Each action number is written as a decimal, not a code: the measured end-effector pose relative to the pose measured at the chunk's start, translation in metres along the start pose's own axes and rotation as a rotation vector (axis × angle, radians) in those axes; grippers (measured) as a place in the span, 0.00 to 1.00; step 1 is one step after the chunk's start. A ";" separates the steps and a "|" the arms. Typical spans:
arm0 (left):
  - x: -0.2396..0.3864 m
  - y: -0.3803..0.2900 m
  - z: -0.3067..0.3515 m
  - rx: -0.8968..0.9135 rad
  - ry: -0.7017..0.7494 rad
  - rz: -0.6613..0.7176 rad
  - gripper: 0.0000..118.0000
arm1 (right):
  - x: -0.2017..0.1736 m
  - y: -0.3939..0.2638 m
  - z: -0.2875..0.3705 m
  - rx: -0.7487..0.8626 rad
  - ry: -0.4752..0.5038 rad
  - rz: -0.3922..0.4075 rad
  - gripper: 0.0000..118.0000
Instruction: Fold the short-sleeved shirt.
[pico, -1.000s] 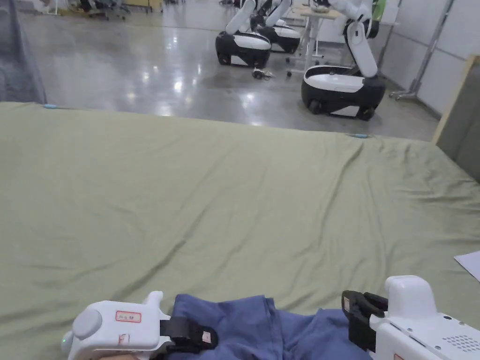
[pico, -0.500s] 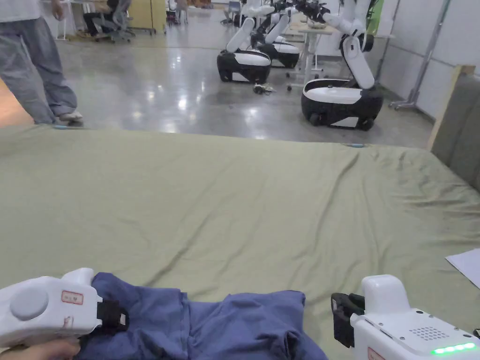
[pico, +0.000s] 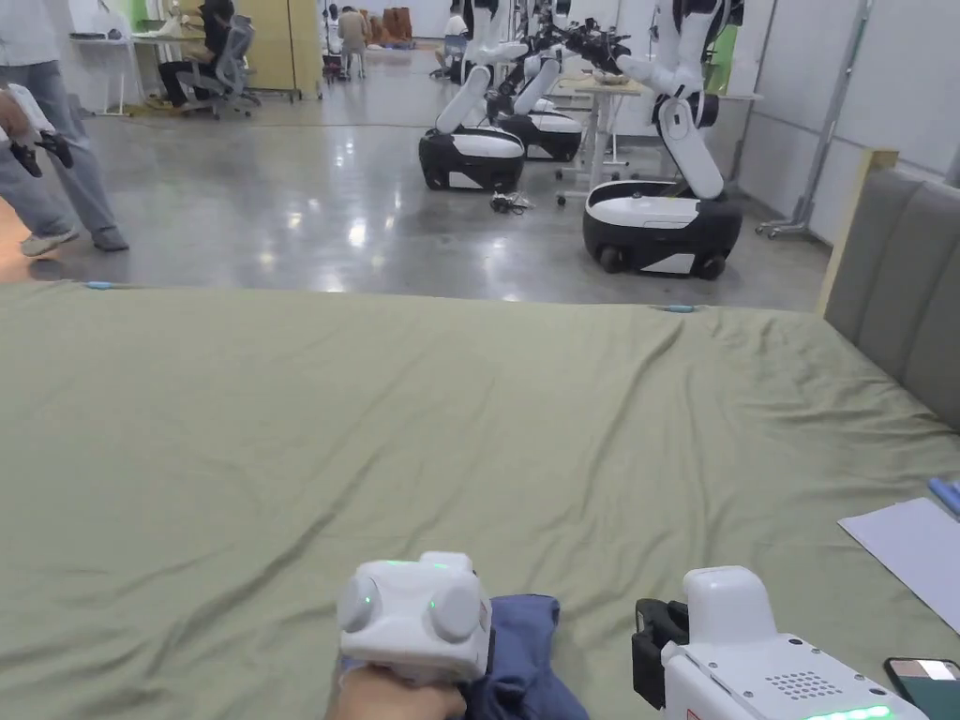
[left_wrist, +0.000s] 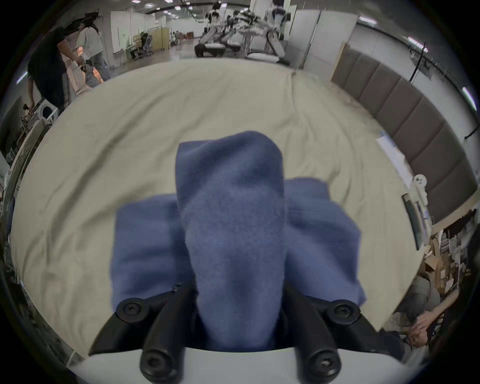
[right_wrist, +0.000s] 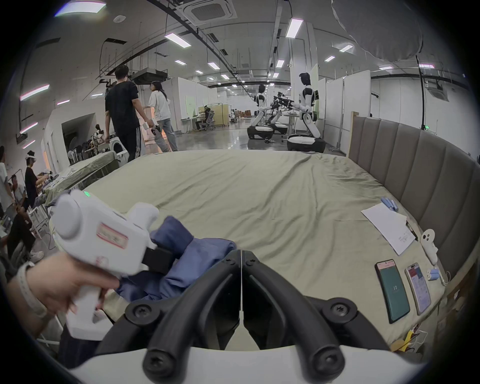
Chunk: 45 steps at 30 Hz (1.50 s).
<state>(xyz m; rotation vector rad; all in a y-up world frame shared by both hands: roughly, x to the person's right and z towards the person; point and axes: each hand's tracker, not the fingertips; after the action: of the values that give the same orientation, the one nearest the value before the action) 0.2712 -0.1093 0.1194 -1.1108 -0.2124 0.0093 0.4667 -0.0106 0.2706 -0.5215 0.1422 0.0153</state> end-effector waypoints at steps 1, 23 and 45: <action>0.002 -0.005 0.002 0.029 -0.016 0.011 0.10 | 0.004 -0.001 0.001 0.001 -0.005 0.002 0.02; 0.003 -0.019 0.024 0.069 -0.449 0.146 0.15 | 0.017 0.002 -0.016 -0.064 0.010 -0.011 0.01; -0.191 -0.071 0.043 0.113 -0.617 0.572 0.75 | -0.044 -0.037 -0.150 -0.355 0.095 -0.005 0.01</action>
<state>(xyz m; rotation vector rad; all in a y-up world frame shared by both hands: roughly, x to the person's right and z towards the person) 0.0694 -0.1241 0.1691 -0.9990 -0.4305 0.8717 0.4058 -0.1161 0.1666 -0.8773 0.2333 0.0109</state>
